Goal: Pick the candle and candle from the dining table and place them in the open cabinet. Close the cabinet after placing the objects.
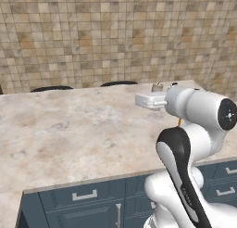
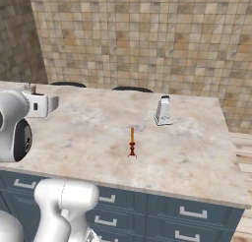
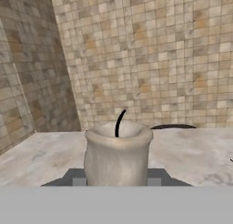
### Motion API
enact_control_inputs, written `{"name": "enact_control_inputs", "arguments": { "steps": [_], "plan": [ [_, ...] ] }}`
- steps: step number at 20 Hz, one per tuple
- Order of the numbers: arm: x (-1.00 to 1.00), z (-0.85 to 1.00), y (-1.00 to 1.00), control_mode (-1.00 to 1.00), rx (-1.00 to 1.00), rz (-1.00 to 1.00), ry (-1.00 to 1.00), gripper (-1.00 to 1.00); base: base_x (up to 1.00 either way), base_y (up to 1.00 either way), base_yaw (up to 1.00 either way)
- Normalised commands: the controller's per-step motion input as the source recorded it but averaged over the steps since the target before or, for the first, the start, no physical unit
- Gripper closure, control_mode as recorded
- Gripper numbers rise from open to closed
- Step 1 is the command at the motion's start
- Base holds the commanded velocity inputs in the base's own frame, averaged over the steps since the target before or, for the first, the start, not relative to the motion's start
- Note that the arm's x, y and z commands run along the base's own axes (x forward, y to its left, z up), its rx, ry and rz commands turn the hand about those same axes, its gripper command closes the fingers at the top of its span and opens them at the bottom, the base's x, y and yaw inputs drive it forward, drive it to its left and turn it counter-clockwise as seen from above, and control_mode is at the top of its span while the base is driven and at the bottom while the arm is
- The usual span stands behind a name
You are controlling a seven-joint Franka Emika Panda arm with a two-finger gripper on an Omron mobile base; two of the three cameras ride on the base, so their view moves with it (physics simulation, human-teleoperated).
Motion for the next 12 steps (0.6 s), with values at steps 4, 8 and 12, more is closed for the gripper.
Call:
{"name": "enact_control_inputs", "arguments": {
  "steps": [4, 8, 12],
  "plan": [
    [0.00, 0.00, 0.00, -1.00, 0.00, -0.02, -0.04, 1.00, 0.00, 0.00, 0.00],
    [0.00, 0.00, 0.00, 1.00, 0.00, 0.00, 0.00, 1.00, -0.08, 0.00, 0.00],
    [0.00, 0.00, 0.00, 1.00, 0.00, 0.00, 0.00, 1.00, -0.40, -0.12, 0.00]
  ]
}}
